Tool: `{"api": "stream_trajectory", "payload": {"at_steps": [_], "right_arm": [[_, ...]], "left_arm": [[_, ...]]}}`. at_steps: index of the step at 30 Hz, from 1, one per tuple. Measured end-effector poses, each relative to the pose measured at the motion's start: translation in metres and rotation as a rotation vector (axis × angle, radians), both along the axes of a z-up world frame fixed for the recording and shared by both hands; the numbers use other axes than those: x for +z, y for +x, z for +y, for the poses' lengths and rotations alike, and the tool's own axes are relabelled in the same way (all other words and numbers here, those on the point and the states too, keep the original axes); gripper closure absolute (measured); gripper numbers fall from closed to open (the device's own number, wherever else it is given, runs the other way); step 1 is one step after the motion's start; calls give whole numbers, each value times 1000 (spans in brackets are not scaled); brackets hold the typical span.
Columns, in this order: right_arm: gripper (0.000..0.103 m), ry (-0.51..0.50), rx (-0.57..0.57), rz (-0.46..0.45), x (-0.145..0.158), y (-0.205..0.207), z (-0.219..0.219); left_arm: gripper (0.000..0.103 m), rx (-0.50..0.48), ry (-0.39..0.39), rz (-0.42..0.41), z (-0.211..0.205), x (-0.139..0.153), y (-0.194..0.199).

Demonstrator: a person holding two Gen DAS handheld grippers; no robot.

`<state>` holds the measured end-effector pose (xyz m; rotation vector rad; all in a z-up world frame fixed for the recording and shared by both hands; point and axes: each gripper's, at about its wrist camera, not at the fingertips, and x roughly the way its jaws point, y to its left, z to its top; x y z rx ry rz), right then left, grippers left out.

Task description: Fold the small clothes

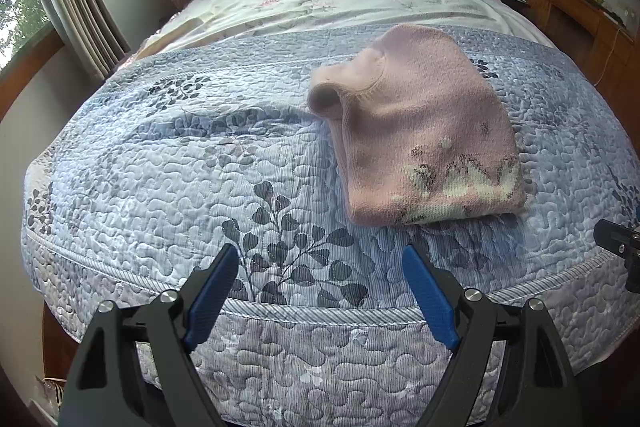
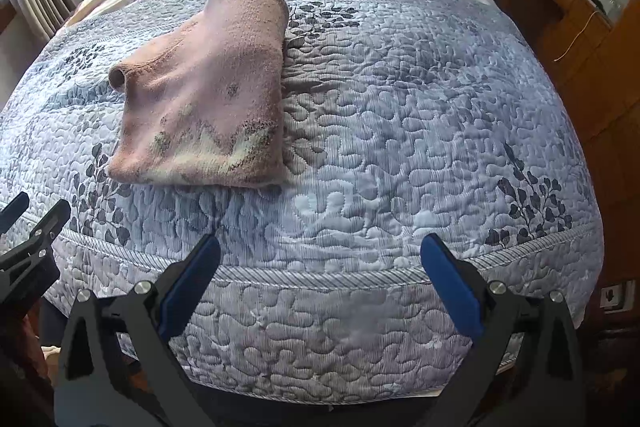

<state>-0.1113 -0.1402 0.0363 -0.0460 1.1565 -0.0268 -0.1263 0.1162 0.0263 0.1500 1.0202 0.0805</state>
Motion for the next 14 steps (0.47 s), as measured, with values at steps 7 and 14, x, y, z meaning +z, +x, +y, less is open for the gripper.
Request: {"api": "stream_trajectory", "payload": {"at_steps": [7,14], "right_arm": [[3,-8,-10,16,-4,2,0],[3,-4,-8,20,-4,2,0]], "left_arm": [[19,0,-2,9,1,-3,1],[19,2,0,7,2,-3,1]]}}
